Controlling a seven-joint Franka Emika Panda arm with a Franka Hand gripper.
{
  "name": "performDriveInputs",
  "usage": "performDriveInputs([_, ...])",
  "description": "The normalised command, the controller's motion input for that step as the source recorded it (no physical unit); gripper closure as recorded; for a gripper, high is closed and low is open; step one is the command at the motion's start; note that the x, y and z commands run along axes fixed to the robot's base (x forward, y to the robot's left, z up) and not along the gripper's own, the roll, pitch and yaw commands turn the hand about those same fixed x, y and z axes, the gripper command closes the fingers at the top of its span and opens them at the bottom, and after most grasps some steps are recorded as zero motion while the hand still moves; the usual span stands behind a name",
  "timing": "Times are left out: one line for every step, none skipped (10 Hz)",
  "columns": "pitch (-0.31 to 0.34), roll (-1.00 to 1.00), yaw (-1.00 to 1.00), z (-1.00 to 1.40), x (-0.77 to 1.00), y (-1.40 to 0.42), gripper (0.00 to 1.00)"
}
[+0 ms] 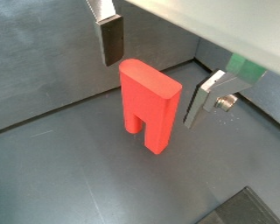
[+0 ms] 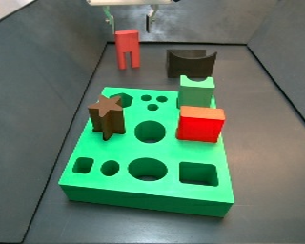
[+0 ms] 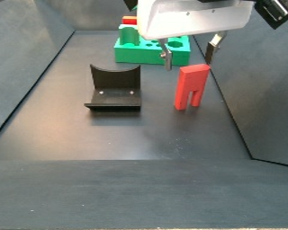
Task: Pick up the square-circle object. Move up. Rotate the square-circle object. Move to above the board. Insert the square-circle object.
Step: Pick up the square-circle object.
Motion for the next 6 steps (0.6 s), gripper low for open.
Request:
performDriveInputs([-0.006, 0.00, 0.12, -0.16, 0.00, 0.00, 0.00])
performDriveInputs([0.000, 0.00, 0.05, -0.18, 0.00, 0.00, 0.00])
performDriveInputs([0.000, 0.00, 0.00, -0.21, 0.00, 0.00, 0.00])
performDriveInputs([0.000, -0.03, 0.00, -0.19, 0.00, 0.00, 0.00])
performDriveInputs([0.000, -0.03, -0.03, -0.16, 0.00, 0.00, 0.00])
performDriveInputs([0.000, -0.03, 0.00, -0.12, 0.00, 0.00, 0.00])
